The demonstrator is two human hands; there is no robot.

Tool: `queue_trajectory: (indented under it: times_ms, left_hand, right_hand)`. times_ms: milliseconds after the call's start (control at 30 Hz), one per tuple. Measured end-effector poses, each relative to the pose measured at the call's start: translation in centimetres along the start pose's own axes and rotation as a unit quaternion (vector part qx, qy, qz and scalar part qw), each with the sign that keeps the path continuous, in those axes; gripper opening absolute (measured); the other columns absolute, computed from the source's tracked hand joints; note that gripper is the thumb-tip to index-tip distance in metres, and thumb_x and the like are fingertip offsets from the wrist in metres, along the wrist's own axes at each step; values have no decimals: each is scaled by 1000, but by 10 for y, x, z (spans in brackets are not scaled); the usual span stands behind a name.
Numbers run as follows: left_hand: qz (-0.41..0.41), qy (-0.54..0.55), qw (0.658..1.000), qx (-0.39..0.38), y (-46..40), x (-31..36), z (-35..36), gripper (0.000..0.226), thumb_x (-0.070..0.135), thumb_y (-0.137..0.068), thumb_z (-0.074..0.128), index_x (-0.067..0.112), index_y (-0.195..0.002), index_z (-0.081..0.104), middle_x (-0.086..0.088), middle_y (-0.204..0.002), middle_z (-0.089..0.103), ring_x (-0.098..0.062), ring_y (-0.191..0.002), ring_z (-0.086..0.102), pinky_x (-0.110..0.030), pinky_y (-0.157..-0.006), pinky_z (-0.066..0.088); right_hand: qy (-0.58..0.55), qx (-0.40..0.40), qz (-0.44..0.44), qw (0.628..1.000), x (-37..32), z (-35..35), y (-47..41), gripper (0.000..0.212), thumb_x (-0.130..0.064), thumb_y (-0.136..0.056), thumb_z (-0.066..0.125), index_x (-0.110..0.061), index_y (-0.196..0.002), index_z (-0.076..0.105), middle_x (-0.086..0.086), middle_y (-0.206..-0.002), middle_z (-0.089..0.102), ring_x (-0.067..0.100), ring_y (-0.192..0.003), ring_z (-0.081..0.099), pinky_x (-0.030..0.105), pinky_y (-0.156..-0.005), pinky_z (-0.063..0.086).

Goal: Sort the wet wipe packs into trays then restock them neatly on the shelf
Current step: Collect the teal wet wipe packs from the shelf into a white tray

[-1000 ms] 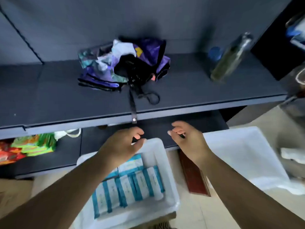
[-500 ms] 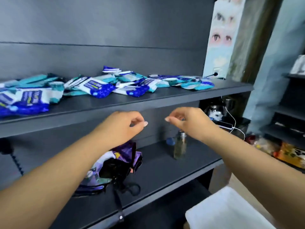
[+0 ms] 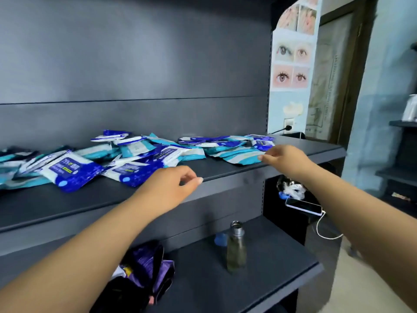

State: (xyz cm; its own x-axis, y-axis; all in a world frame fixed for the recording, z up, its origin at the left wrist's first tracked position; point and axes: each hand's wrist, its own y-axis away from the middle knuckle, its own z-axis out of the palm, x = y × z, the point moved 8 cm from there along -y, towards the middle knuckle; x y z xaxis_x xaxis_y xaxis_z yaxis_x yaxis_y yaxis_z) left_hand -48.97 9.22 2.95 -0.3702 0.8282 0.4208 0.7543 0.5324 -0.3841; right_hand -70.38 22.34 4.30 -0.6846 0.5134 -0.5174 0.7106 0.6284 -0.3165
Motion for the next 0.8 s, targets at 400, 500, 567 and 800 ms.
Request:
queue_trajectory:
  times_ms: [400,500,567,800]
  left_hand:
    - [-55,-50,997,-5,-97,3,61,18,45,-90,49,30,-94,58,13,-98,61,-8,-91,54,-25,-80,41]
    - [-61,-33,998,3,-101,7,60,15,42,-90,50,30,-92,59,12,-100,63,-9,-96,55,-24,-84,41]
    - [-56,-20,998,22,-107,13,59,15,40,-90,51,28,-93,60,11,-102,63,-9,-97,55,-24,-85,40]
    - [-54,-61,997,-15,-148,38,83,38,41,-94,45,21,-126,54,2,-133,53,-16,-120,47,-24,-93,34]
  right_hand:
    - [20,-188,73,979,53,57,-118,97,-70,-74,54,-8,-144,27,9,-148,32,28,-133,34,33,-104,30]
    - [-119,-165,55,978,53,52,-117,92,-45,-73,73,-11,-144,26,7,-145,36,24,-129,39,31,-99,33]
    - [-255,-122,45,958,54,41,-114,72,-21,-69,81,-16,-127,40,6,-127,51,19,-105,51,26,-83,41]
    - [-597,-81,93,793,102,5,-91,40,14,-76,61,-15,-103,53,6,-98,64,19,-80,64,29,-61,57]
